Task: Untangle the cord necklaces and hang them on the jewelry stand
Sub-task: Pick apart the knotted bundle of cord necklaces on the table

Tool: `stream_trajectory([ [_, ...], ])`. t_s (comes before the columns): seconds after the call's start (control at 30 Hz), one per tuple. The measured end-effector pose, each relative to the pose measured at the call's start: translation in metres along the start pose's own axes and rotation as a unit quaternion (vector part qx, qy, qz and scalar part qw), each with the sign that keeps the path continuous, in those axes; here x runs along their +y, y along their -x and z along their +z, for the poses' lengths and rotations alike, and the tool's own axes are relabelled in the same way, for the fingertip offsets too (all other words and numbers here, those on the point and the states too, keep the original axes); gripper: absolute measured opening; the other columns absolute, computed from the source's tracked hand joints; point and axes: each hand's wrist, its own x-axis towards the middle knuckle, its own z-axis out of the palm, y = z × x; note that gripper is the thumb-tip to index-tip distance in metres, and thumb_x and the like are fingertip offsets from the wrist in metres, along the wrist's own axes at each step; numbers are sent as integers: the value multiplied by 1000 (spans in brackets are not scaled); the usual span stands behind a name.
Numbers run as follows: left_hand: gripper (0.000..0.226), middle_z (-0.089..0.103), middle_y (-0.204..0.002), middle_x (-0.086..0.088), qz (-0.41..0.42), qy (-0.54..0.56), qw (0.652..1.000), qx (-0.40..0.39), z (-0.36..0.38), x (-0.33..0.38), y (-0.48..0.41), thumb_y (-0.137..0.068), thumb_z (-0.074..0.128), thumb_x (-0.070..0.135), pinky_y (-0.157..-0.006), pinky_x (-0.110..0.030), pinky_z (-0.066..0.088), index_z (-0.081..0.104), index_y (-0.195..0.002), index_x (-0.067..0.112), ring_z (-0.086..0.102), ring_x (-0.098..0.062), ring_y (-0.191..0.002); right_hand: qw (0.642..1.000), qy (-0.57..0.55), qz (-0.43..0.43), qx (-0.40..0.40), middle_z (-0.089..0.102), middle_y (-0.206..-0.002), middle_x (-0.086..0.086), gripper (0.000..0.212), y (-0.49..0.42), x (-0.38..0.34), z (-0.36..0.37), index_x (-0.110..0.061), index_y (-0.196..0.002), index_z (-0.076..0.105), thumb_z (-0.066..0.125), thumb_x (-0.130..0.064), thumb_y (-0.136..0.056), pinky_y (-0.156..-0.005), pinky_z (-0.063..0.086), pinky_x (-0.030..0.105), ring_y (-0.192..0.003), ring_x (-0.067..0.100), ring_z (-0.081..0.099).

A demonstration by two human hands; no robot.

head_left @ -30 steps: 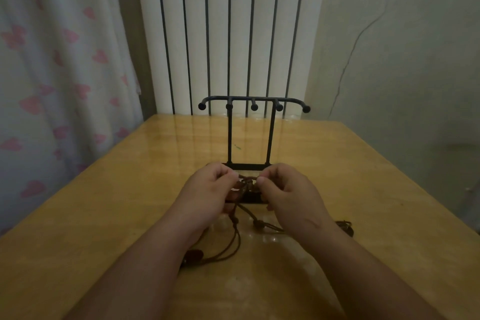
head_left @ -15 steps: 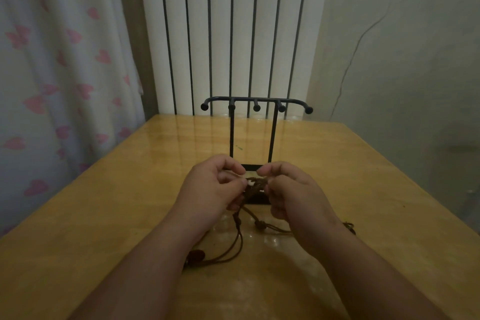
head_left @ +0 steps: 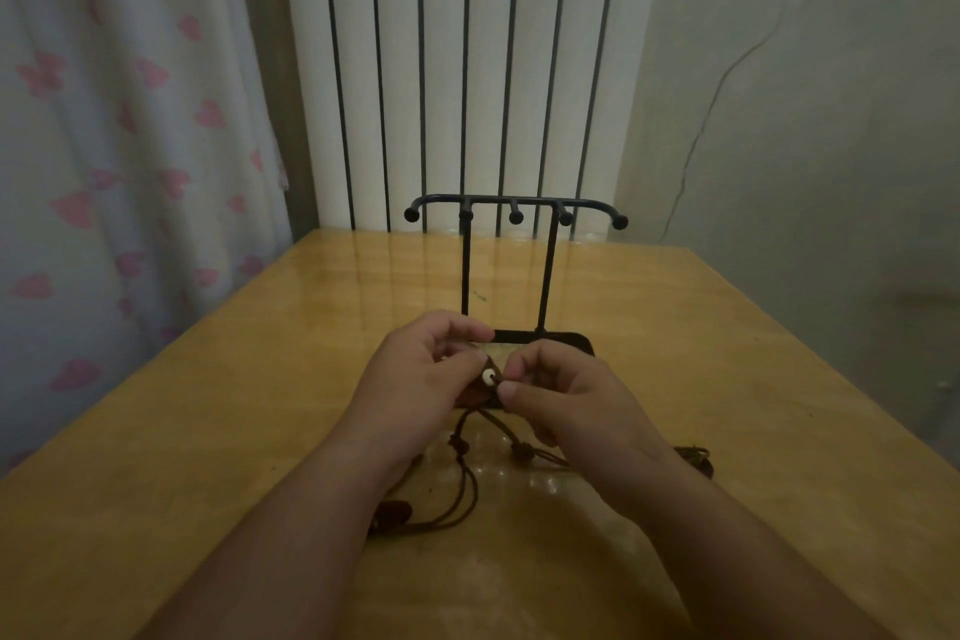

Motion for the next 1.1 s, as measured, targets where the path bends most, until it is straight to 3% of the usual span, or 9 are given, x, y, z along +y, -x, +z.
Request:
stream_trajectory([
  [0.17,19,74,-78,0,4,30,999,11,0,1,1,-90,64,5,-62,-17,54,70,-100,20,71,-9,-73,999,-16,-32,-1,57,-68,-7,6,-1,3,-4,-16,-83,65,66,-11,-87,-54,40,14,-59,2,48],
  [0.27,22,75,-81,0,11,39,999,9,0,1,2,-90,64,3,-72,-27,59,69,-103,19,73,-13,-78,998,-51,-24,16,59,-74,4,7,-2,3,-4,-13,-85,63,66,-6,-86,-54,42,13,-60,3,51],
  [0.43,28,73,-85,1,36,0,999,12,1,-3,-1,-90,64,3,-79,-34,61,67,-108,24,73,-12,-81,996,17,-47,77,67,-76,8,11,-3,6,2,-21,-85,65,74,-17,-81,-66,55,34,-71,25,62],
  [0.5,32,73,-86,1,41,-9,999,6,2,-4,-1,-91,63,3,-81,-37,60,64,-113,26,73,-13,-81,992,58,-54,100,67,-77,7,7,-4,6,2,-22,-83,65,71,-22,-84,-67,55,38,-74,24,63],
  [0.63,40,73,-88,3,59,-54,997,11,2,-4,-1,-89,65,5,-79,-30,59,60,-121,29,72,-8,-83,993,71,-54,71,67,-76,4,5,-2,4,2,-22,-83,64,68,-21,-86,-66,55,35,-72,19,63],
  [0.8,46,67,-98,8,62,-76,995,25,0,-4,-1,-84,63,0,-61,-13,50,60,-119,31,68,-4,-74,997,32,-44,60,65,-80,16,13,-1,4,0,-17,-85,63,69,-7,-81,-69,54,49,-79,35,63],
  [1.1,53,69,-98,8,82,-75,994,20,1,-3,1,-88,64,2,-73,-21,55,54,-128,35,69,-4,-81,988,100,-38,114,69,-73,2,6,-4,4,3,-30,-89,66,70,-27,-85,-68,57,35,-69,14,64],
])
